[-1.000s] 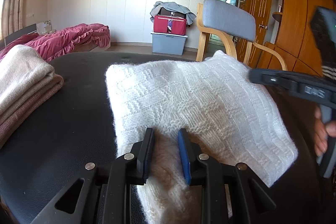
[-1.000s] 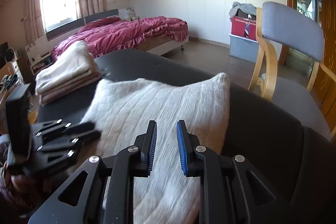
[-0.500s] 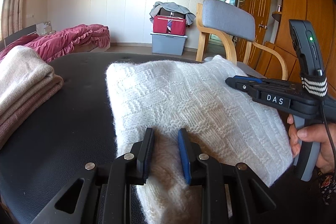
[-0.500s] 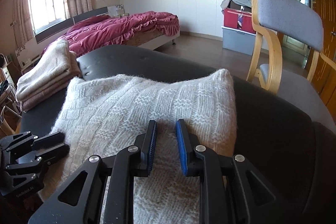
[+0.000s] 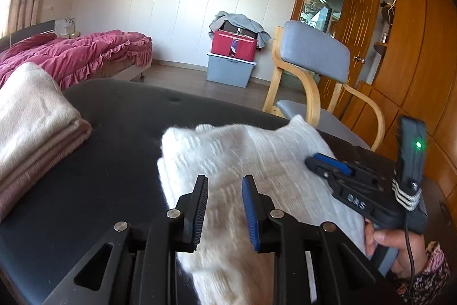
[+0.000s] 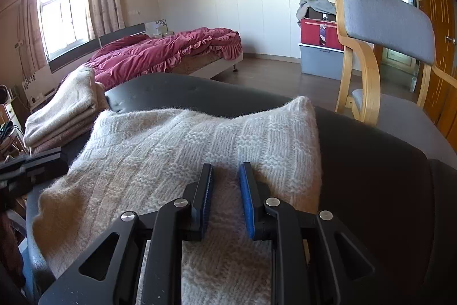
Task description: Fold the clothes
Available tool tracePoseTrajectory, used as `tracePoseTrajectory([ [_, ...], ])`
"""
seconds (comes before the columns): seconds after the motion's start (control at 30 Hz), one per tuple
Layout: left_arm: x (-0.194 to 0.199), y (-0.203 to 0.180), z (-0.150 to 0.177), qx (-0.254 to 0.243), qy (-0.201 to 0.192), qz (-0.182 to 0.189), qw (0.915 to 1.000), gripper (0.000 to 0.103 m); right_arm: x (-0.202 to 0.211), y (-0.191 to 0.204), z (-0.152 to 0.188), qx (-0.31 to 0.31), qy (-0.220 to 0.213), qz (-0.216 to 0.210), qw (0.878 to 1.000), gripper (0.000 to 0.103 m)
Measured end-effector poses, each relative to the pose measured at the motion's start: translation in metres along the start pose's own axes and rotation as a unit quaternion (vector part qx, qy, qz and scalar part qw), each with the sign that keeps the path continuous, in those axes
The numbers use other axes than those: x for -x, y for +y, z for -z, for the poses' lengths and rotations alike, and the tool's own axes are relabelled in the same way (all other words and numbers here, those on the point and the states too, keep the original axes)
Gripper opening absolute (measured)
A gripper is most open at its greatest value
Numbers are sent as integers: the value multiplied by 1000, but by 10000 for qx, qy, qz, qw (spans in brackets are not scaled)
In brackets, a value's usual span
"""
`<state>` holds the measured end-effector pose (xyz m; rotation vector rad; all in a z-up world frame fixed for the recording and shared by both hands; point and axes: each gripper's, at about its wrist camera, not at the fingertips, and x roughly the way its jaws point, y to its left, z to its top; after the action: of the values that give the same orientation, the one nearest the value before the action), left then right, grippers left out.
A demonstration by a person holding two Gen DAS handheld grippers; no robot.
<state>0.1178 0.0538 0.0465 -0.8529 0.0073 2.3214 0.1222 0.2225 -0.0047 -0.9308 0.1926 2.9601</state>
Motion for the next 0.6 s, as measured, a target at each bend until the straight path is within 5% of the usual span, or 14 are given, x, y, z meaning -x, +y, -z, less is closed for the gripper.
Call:
tracePoseTrajectory([
  [0.23, -72, 15, -21, -267, 776, -562, 9950, 26, 1, -7, 1, -144, -40, -161, 9998, 20],
  [0.4, -94, 31, -15, -207, 658, -473, 9965, 29, 1, -10, 1, -235, -52, -265, 9994, 20],
  [0.6, -65, 29, -27, -15, 508, -688, 9963, 29, 2, -11, 2, -257, -83, -289, 9992, 20],
])
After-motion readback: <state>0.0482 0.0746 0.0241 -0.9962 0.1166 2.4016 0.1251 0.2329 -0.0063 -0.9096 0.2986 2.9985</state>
